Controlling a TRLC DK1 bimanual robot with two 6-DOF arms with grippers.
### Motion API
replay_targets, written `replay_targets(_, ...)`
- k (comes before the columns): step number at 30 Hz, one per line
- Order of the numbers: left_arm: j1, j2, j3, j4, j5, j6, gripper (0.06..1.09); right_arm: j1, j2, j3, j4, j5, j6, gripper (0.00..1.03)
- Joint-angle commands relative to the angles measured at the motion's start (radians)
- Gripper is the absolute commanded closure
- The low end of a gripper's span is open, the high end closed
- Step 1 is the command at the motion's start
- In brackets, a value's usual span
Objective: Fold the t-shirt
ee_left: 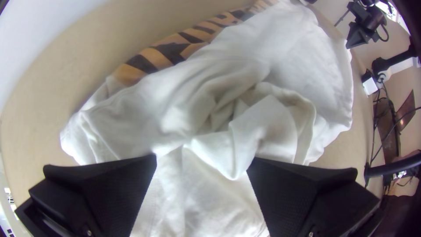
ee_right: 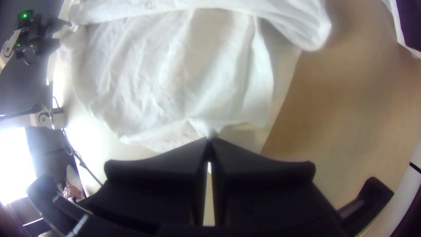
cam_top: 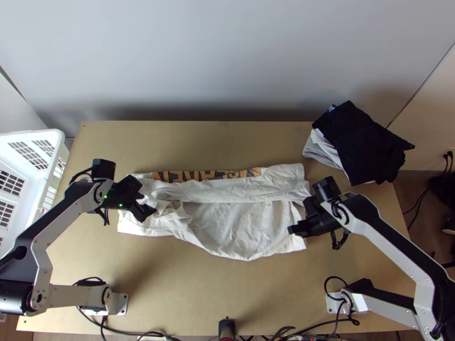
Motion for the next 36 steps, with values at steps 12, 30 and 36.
replay_targets(12, 0.008, -0.03, -0.005, 0.042, 0.0, -0.048, 0.11, -0.124, -0.005, 0.024, 0.103, 0.107, -0.026, 1.0)
replay_targets(30, -0.011, -0.089, -0.072, 0.155, -0.009, -0.051, 1.05, -0.115, -0.018, 0.081, 0.117, 0.107, 0.0, 1.0)
replay_targets(36, 0.014, -0.1, -0.049, 0.143, -0.008, -0.065, 1.05, -0.129, 0.028, 0.093, 0.172, 0.133, 0.015, 1.0)
